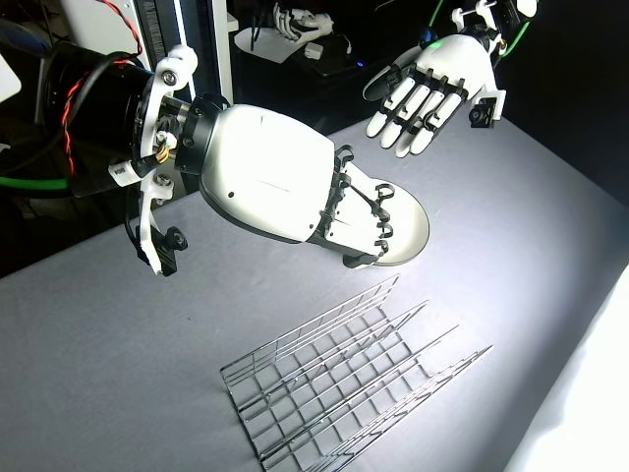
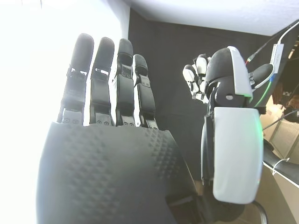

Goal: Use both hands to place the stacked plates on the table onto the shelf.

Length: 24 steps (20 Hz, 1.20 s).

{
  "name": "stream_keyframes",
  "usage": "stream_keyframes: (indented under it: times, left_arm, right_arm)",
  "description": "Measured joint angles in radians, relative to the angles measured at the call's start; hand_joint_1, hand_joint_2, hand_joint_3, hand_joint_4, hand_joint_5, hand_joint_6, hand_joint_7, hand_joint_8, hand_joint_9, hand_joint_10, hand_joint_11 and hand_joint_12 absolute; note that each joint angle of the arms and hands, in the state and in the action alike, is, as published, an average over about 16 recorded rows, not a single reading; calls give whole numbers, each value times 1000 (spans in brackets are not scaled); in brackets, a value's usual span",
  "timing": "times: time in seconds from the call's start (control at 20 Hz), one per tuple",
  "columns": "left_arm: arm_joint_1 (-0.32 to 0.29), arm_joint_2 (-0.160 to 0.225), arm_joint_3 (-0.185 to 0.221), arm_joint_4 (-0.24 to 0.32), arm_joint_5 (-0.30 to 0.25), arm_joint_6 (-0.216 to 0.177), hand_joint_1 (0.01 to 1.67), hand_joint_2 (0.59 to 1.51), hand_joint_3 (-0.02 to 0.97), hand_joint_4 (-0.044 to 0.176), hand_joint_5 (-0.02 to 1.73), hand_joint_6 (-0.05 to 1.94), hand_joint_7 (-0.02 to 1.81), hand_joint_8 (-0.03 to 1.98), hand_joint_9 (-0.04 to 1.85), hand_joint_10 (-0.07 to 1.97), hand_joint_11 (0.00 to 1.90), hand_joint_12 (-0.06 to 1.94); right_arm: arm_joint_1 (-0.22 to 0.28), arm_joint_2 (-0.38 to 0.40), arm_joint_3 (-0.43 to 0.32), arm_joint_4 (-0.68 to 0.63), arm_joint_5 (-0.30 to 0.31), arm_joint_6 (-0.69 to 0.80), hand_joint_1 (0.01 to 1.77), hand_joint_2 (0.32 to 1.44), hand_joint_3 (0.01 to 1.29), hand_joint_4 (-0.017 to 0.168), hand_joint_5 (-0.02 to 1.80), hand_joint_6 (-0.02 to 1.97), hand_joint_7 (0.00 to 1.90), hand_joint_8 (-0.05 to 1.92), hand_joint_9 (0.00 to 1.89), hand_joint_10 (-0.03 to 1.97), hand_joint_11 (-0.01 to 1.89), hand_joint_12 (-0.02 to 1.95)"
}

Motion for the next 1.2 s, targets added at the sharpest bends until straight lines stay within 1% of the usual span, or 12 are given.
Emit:
stream_keyframes:
  times: [0.2,0.4,0.6,0.7,0.9,1.05,1.2]
  left_arm:
    - [-4,-1,3,7,-3,-10,43,1060,48,7,39,16,54,11,79,4,30,0]
    - [-19,-7,9,32,-11,-41,39,1055,45,7,34,16,46,11,64,5,26,0]
    - [-42,-15,18,72,-26,-79,28,1044,34,7,17,16,17,11,18,5,15,-1]
    - [-60,-19,23,106,-34,-101,27,1045,30,7,19,16,19,11,18,5,14,0]
    - [-93,-33,41,206,-55,-146,25,1043,29,6,21,16,20,11,17,4,14,0]
    - [-105,-45,64,277,-68,-173,23,1044,26,6,22,16,19,11,17,4,14,0]
    - [-100,-63,95,343,-74,-187,22,1044,22,6,21,16,18,11,17,4,14,0]
  right_arm:
    - [0,-1,0,0,0,0,214,1193,66,-1,77,29,99,18,33,284,17,473]
    - [-2,-1,1,-1,0,0,163,1209,58,-1,63,29,79,14,28,212,17,350]
    - [-7,-2,5,-3,1,0,28,1248,42,-1,20,29,20,2,15,23,16,48]
    - [-13,-3,9,-5,5,-1,18,1252,31,-1,20,29,20,2,16,12,16,-1]
    - [-32,-4,22,-12,26,-2,23,1247,32,-1,22,29,22,3,14,9,16,-2]
    - [-49,-5,33,-17,50,-3,27,1244,30,-1,22,29,22,3,12,9,16,-3]
    - [-64,-6,44,-21,77,-4,30,1240,29,-1,21,29,22,4,12,9,16,-3]
